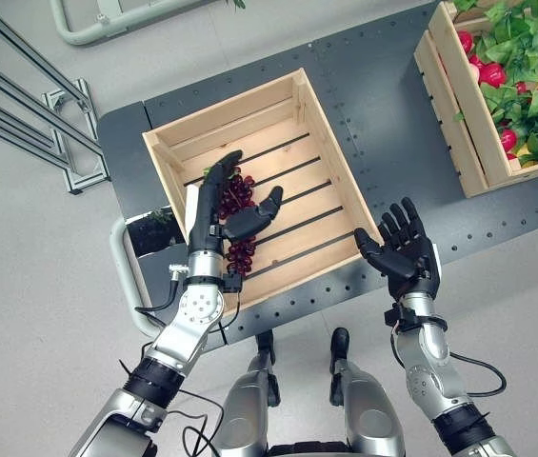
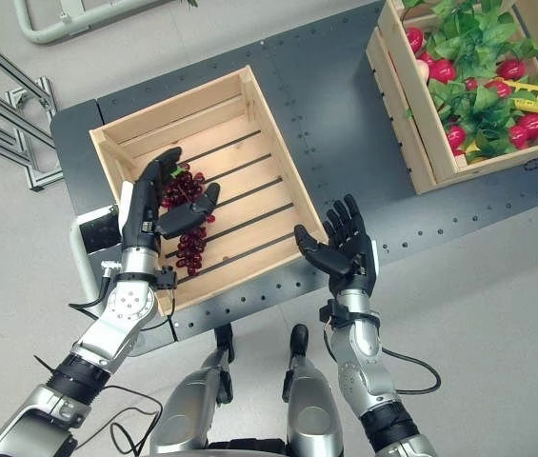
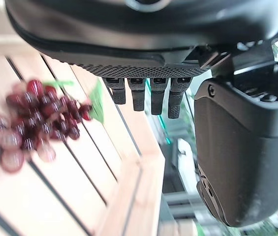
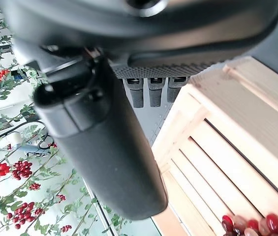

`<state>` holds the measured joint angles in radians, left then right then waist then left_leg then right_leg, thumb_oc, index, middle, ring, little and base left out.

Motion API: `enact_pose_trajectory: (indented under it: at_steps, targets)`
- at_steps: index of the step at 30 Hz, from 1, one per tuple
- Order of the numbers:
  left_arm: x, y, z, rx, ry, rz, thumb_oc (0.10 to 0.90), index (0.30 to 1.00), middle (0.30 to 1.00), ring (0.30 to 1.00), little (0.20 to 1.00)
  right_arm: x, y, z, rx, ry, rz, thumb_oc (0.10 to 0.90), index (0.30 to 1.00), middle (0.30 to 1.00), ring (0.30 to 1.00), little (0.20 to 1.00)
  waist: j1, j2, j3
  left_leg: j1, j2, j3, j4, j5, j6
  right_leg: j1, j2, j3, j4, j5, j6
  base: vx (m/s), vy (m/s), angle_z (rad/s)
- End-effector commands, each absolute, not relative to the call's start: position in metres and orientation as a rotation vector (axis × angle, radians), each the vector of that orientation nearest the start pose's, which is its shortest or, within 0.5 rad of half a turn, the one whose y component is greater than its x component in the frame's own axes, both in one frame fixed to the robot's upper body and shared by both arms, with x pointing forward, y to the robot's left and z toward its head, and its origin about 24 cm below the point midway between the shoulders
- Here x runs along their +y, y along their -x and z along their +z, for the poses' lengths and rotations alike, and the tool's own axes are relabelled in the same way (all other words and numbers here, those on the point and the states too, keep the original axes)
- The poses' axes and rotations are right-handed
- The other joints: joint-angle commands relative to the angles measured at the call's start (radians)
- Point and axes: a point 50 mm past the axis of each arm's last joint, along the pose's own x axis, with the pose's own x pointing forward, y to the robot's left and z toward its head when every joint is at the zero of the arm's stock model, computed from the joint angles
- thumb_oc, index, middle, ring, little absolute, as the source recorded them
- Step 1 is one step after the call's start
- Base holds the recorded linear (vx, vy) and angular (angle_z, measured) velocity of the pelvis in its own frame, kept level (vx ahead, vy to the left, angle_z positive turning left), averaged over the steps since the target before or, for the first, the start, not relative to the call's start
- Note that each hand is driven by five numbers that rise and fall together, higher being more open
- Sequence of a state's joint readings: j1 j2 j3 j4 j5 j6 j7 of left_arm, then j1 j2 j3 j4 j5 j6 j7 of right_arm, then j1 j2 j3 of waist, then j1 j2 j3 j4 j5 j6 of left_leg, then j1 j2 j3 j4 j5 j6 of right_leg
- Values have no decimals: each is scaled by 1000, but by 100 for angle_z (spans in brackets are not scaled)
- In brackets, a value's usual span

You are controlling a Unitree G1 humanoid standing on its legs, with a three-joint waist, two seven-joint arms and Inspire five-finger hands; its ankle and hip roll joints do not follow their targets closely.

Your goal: Pick up the fruits from the basket on one side to the basket on the other side

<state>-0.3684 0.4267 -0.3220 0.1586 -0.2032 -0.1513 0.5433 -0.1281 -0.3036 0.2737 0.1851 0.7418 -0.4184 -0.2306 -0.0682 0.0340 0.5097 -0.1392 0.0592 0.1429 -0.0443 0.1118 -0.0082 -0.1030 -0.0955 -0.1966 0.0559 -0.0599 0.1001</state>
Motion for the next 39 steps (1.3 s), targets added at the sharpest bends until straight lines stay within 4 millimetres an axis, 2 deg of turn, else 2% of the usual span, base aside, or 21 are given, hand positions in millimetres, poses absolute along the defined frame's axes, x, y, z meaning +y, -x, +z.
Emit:
enact_pose_trajectory:
  at_steps: [1,3,4,6,10,13,15,16,19,21,26,31,36,37,38,39]
  targets:
    - [173,-329,167,-470,-234,289,800,900,900,900,900,-168,-277,102,-370,-425,-35,800,900,900,900,900,-20,-28,10,-44,35,-11,88,-49,-58,4,-15,26,30,0,-62,-4,66,-3]
    - [178,-340,162,-383,-321,308,800,900,900,900,900,-167,-280,105,-358,-420,-13,800,900,900,900,900,-29,-30,10,-63,34,-11,90,-42,-61,-12,-11,31,37,-2,-64,-3,68,-1]
    - [183,-347,157,-299,-338,301,800,900,900,900,900,-167,-281,104,-348,-415,2,800,900,900,900,900,-35,-32,10,-74,36,-4,91,-39,-62,-21,-8,32,41,-6,-67,1,71,2]
    - [185,-355,149,-240,-361,300,800,900,900,900,900,-165,-282,104,-343,-406,21,800,900,900,900,900,-43,-37,10,-89,38,3,94,-35,-62,-31,-6,33,45,-8,-68,9,60,2]
    - [184,-370,147,-162,-320,367,800,900,900,900,900,-156,-288,107,-337,-399,56,800,900,900,900,900,-56,-53,10,-120,45,18,98,-29,-63,-62,0,35,54,-9,-69,-3,30,-1]
    - [181,-381,153,-121,-194,479,800,900,900,900,900,-144,-294,111,-335,-401,73,800,900,900,900,900,-67,-70,10,-155,49,26,107,-25,-66,-98,6,36,63,-10,-70,-3,1,1]
    - [178,-384,155,-107,-149,510,800,900,900,900,900,-140,-295,112,-334,-405,82,800,900,900,900,900,-70,-76,10,-167,51,26,108,-24,-67,-113,9,38,66,-10,-69,-3,1,2]
    - [173,-386,157,-80,-71,535,800,900,900,900,900,-134,-296,112,-333,-409,90,800,900,900,900,900,-72,-85,10,-179,52,26,108,-21,-67,-127,13,39,65,-8,-70,0,0,0]
    - [161,-388,158,-39,8,535,800,900,900,900,900,-126,-297,113,-334,-420,90,800,900,900,900,900,-74,-105,10,-187,54,29,95,-18,-67,-140,19,36,56,-4,-69,-4,-38,2]
    - [156,-388,157,-20,23,540,800,900,900,900,900,-125,-298,114,-336,-427,88,800,900,900,900,900,-73,-113,10,-191,54,28,93,-17,-67,-143,21,34,55,-3,-68,5,-49,1]
    - [149,-388,138,145,-21,593,800,900,900,900,900,-118,-301,119,-340,-457,79,800,900,900,900,900,-71,-139,10,-203,55,21,92,-16,-68,-155,27,28,50,0,-66,12,-58,2]
    - [160,-385,114,298,-196,613,800,900,900,900,900,-116,-301,118,-329,-486,84,800,900,900,900,900,-68,-152,10,-197,56,18,89,-18,-66,-150,29,26,47,0,-65,23,-45,1]
    - [167,-384,108,328,-350,601,800,900,900,900,900,-117,-302,115,-318,-503,92,800,900,900,900,900,-69,-152,10,-204,59,17,102,-20,-67,-154,27,24,56,-3,-67,5,-6,0]
    - [176,-384,110,329,-487,618,800,900,900,900,900,-119,-304,114,-310,-521,89,800,900,900,900,900,-69,-153,10,-209,60,17,108,-20,-68,-160,28,24,62,-3,-68,0,0,0]
    - [181,-384,111,328,-540,631,800,900,900,900,900,-120,-305,114,-306,-527,88,800,900,900,900,900,-70,-153,10,-210,61,17,109,-20,-68,-163,28,24,64,-3,-68,29,-6,3]
    - [197,-384,115,351,-734,634,800,900,900,900,900,-124,-306,114,-302,-541,84,800,900,900,900,900,-71,-155,10,-217,62,18,116,-21,-69,-170,28,27,71,-5,-69,0,0,0]
